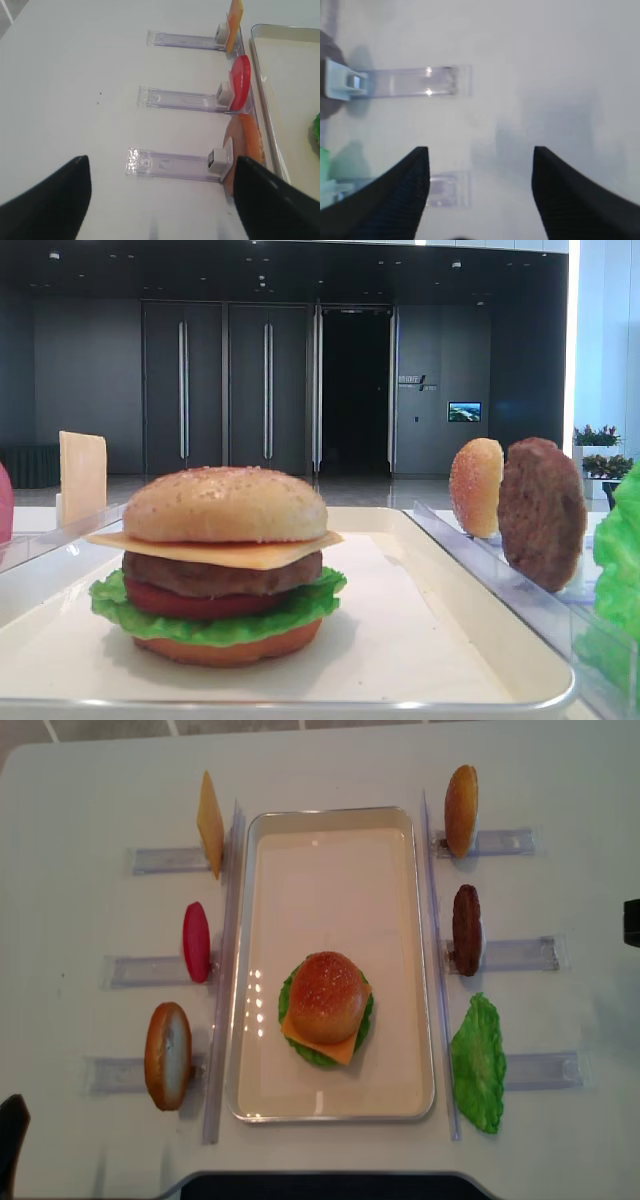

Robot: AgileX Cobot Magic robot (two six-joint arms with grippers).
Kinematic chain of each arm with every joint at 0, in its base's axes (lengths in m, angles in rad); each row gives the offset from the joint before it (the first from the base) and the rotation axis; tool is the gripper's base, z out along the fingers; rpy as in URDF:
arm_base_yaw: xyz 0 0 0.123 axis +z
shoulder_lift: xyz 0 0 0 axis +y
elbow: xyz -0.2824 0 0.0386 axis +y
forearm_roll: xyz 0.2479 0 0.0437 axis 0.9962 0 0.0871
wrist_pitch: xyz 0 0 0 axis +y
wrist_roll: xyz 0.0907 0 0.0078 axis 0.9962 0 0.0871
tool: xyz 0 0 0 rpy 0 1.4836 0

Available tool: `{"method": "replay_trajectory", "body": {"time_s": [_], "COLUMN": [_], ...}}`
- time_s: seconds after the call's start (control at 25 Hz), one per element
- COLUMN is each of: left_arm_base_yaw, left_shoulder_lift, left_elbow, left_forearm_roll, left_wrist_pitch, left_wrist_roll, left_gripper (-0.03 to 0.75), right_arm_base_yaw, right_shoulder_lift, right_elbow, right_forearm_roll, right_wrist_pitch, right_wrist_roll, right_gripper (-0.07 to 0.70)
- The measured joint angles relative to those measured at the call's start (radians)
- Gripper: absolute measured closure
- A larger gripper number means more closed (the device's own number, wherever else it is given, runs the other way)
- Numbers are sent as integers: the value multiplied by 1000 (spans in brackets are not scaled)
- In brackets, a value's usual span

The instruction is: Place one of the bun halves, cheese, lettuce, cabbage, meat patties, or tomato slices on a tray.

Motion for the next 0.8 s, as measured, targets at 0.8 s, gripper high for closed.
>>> {"method": "replay_trajectory", "body": {"time_s": [0.8], "left_arm_base_yaw": [0], "left_shoulder_lift": [0], "left_elbow": [0], "left_forearm_roll": [0], "left_wrist_pitch": [0], "left_wrist_roll": [0], "left_gripper": [24], "right_arm_base_yaw": [182], "right_shoulder_lift": [-550], "right_elbow": [184], "right_forearm_roll": [-101], "right_wrist_pitch": [228], "right_wrist_roll": [218], "right_gripper": [178]}}
